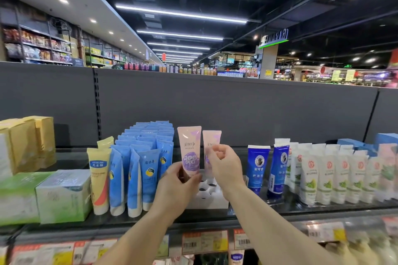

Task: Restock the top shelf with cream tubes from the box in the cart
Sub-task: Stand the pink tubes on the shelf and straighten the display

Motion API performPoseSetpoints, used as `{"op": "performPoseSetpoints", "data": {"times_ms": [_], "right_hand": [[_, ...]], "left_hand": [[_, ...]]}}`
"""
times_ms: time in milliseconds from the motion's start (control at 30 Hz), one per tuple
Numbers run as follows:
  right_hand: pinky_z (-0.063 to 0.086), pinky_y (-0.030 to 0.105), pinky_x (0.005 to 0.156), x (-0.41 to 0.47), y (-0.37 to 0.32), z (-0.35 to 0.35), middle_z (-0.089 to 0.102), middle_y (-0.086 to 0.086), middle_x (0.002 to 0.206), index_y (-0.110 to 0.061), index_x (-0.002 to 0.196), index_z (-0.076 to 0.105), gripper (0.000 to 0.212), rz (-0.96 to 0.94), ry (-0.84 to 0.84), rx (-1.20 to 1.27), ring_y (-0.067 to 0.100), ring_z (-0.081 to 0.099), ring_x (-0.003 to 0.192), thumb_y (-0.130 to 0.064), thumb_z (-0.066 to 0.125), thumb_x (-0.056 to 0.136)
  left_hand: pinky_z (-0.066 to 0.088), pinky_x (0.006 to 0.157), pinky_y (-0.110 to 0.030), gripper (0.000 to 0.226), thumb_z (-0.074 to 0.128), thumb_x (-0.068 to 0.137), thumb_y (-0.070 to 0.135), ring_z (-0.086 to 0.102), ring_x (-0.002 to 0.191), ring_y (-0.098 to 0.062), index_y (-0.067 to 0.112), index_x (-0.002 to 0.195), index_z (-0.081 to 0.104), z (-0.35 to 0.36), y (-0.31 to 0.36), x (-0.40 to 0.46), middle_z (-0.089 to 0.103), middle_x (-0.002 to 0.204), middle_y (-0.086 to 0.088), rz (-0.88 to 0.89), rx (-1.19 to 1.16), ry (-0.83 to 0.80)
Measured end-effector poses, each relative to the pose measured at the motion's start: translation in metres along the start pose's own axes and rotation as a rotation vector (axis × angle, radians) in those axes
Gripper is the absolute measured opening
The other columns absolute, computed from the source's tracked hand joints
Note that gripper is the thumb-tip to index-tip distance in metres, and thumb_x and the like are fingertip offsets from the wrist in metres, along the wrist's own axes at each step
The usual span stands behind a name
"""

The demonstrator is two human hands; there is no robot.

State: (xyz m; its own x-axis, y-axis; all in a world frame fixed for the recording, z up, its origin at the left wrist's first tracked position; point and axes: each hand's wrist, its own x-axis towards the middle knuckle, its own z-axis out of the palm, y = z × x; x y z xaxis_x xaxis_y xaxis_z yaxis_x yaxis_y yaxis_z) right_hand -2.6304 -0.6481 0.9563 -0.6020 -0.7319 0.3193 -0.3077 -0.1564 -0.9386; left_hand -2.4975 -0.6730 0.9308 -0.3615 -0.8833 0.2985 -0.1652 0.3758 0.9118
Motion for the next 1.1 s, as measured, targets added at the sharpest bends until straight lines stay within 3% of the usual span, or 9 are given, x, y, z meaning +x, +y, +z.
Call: {"op": "performPoseSetpoints", "data": {"times_ms": [67, 133, 200, 300, 433, 600, 700, 867, 1100], "right_hand": [[0.056, 0.022, 0.074, -0.006, -0.012, -0.001, 0.066, -0.006, 0.106, -0.024, 0.115, 0.054, 0.034, 0.032, -0.224, 0.041, 0.01, 0.066, 0.094, -0.041, 0.066, 0.088], [0.058, 0.032, 0.085, -0.003, -0.014, -0.003, 0.068, -0.007, 0.108, -0.023, 0.115, 0.056, 0.039, 0.024, -0.306, -0.081, 0.013, 0.067, 0.098, -0.04, 0.072, 0.084], [0.058, 0.034, 0.086, 0.003, -0.012, -0.006, 0.068, -0.007, 0.11, -0.022, 0.111, 0.06, 0.034, -0.002, -0.287, -0.164, 0.013, 0.067, 0.098, -0.035, 0.075, 0.082], [0.056, 0.023, 0.076, 0.012, -0.004, -0.01, 0.068, -0.008, 0.109, -0.023, 0.107, 0.061, 0.029, -0.042, -0.163, -0.188, 0.009, 0.065, 0.097, -0.028, 0.075, 0.083], [0.047, 0.014, 0.065, 0.019, 0.008, -0.005, 0.068, -0.005, 0.108, -0.021, 0.106, 0.056, 0.029, 0.002, -0.02, -0.183, 0.008, 0.064, 0.095, -0.024, 0.075, 0.084], [0.04, 0.007, 0.064, 0.014, 0.019, 0.005, 0.062, -0.011, 0.103, -0.023, 0.102, 0.056, 0.023, -0.044, 0.012, -0.249, 0.004, 0.057, 0.092, -0.026, 0.072, 0.086], [0.042, 0.009, 0.069, 0.014, 0.021, 0.009, 0.065, -0.007, 0.112, -0.023, 0.107, 0.055, 0.028, -0.052, 0.01, -0.24, 0.002, 0.056, 0.093, -0.024, 0.073, 0.086], [0.051, 0.026, 0.087, 0.013, 0.02, 0.013, 0.065, -0.005, 0.115, -0.024, 0.108, 0.052, 0.031, -0.068, 0.005, -0.281, 0.009, 0.062, 0.102, -0.022, 0.073, 0.086], [0.048, 0.02, 0.08, 0.014, 0.028, 0.012, 0.066, -0.007, 0.108, -0.024, 0.102, 0.06, 0.016, -0.043, -0.017, -0.263, 0.006, 0.06, 0.092, -0.025, 0.069, 0.089]], "left_hand": [[0.05, 0.073, -0.017, 0.019, 0.069, 0.087, 0.029, 0.065, 0.092, -0.008, 0.032, 0.104, 0.061, 0.003, 0.002, 0.005, 0.07, 0.093, 0.012, -0.039, -0.074, -0.018], [0.052, 0.068, -0.016, 0.01, 0.062, 0.093, 0.023, 0.069, 0.094, -0.016, 0.024, 0.102, 0.065, 0.005, 0.008, 0.006, 0.075, 0.091, 0.005, -0.094, -0.236, -0.079], [0.053, 0.066, -0.017, 0.009, 0.06, 0.094, 0.019, 0.071, 0.094, -0.019, 0.018, 0.101, 0.067, 0.008, 0.006, 0.01, 0.075, 0.094, -0.002, -0.11, -0.28, -0.095], [0.052, 0.077, -0.021, 0.019, 0.065, 0.091, 0.016, 0.067, 0.1, -0.015, 0.02, 0.109, 0.066, 0.012, 0.005, 0.012, 0.071, 0.106, 0.001, -0.176, -0.355, -0.064], [0.048, 0.093, -0.025, 0.07, 0.075, 0.073, 0.045, 0.058, 0.113, -0.008, 0.029, 0.135, 0.05, 0.008, -0.007, 0.01, 0.063, 0.124, 0.012, -0.109, -0.03, -0.051], [0.047, 0.092, -0.021, 0.06, 0.079, 0.078, 0.022, 0.057, 0.11, -0.001, 0.032, 0.131, 0.051, 0.004, -0.014, 0.009, 0.06, 0.113, 0.024, -0.052, 0.027, -0.043], [0.048, 0.098, -0.028, 0.059, 0.078, 0.078, 0.03, 0.056, 0.116, -0.003, 0.033, 0.131, 0.051, 0.002, -0.019, 0.008, 0.06, 0.122, 0.021, -0.055, 0.08, -0.048], [0.047, 0.101, -0.031, 0.061, 0.074, 0.083, 0.029, 0.052, 0.119, -0.01, 0.03, 0.137, 0.046, 0.002, -0.023, 0.007, 0.056, 0.131, 0.011, -0.103, 0.202, -0.084], [0.047, 0.103, -0.036, 0.067, 0.075, 0.081, 0.031, 0.051, 0.121, -0.011, 0.031, 0.139, 0.044, 0.002, -0.023, 0.007, 0.053, 0.135, 0.01, -0.112, 0.254, -0.106]]}}
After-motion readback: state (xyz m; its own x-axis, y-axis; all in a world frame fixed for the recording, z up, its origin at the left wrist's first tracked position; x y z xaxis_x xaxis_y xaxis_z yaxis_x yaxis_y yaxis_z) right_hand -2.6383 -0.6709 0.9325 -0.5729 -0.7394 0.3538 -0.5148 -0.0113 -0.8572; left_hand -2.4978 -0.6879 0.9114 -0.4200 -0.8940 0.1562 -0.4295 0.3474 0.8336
